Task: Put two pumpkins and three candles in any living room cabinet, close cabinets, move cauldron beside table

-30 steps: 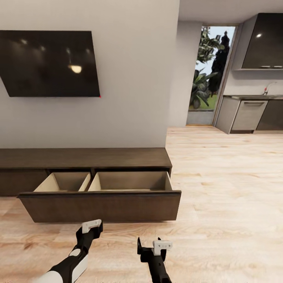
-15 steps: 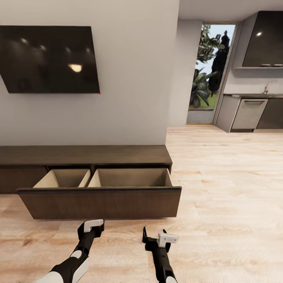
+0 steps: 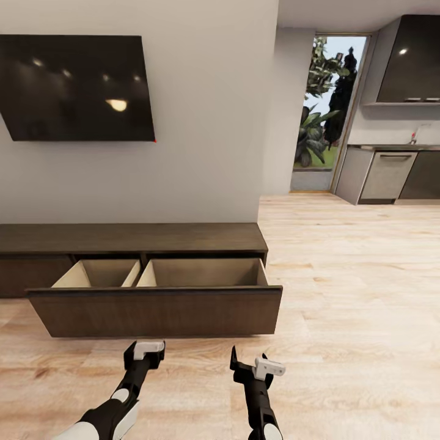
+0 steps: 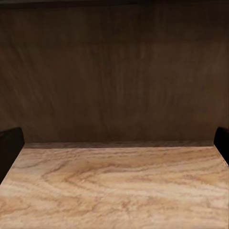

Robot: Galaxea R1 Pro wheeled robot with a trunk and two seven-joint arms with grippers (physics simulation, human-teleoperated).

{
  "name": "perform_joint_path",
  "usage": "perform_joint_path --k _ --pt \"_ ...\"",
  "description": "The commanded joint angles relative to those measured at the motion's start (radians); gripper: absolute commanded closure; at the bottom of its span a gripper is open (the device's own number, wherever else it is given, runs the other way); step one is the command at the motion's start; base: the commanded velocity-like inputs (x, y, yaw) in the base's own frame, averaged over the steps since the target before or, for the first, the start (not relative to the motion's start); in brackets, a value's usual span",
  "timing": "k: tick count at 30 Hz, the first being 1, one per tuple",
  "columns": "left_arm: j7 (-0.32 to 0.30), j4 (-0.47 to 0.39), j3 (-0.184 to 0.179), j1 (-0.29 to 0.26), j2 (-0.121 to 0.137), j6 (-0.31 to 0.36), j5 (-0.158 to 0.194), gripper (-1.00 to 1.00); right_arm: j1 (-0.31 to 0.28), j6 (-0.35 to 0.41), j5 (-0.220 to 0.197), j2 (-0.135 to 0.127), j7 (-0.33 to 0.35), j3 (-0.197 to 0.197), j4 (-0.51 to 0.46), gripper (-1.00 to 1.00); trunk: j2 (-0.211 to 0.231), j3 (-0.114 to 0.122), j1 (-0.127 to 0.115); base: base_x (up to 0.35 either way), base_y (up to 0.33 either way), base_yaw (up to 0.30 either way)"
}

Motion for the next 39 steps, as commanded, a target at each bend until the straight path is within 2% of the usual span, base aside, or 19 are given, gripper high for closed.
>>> perform_joint_path --k 1,7,20,26,32,39 --pt "0.006 -0.005 -0.007 -0.001 0.001 -0.003 0.008 -1.00 -0.001 -0.005 -0.007 -0.001 -0.005 0.005 0.000 -1.00 0.000 -0.001 0.000 0.000 0.000 0.000" --pt "0.007 -0.004 -0.007 -0.001 0.001 -0.003 0.006 -1.00 -0.001 0.000 -0.007 -0.001 -0.005 0.005 0.003 -1.00 0.000 -0.001 0.000 0.032 0.000 0.000" --pt "0.007 -0.002 -0.006 -0.001 0.003 -0.002 0.004 -1.00 -0.001 0.002 -0.008 -0.001 -0.006 0.005 0.006 -1.00 0.000 -0.001 0.000 0.291 0.000 0.000" --pt "0.007 -0.003 -0.006 -0.001 0.003 -0.002 0.006 -1.00 -0.001 0.003 -0.009 -0.001 -0.005 0.005 0.006 -1.00 0.000 -0.001 0.000 0.119 0.000 0.000" --pt "0.007 -0.003 -0.005 -0.001 0.002 -0.001 0.012 -1.00 -0.001 0.057 -0.009 -0.001 -0.004 0.004 0.006 -1.00 0.000 -0.001 0.000 0.009 0.000 0.000" --pt "0.007 -0.004 -0.004 -0.001 0.001 -0.001 0.013 -1.00 -0.001 0.064 -0.009 -0.001 -0.003 0.004 0.006 -1.00 -0.009 -0.027 0.006 0.000 0.000 0.000"
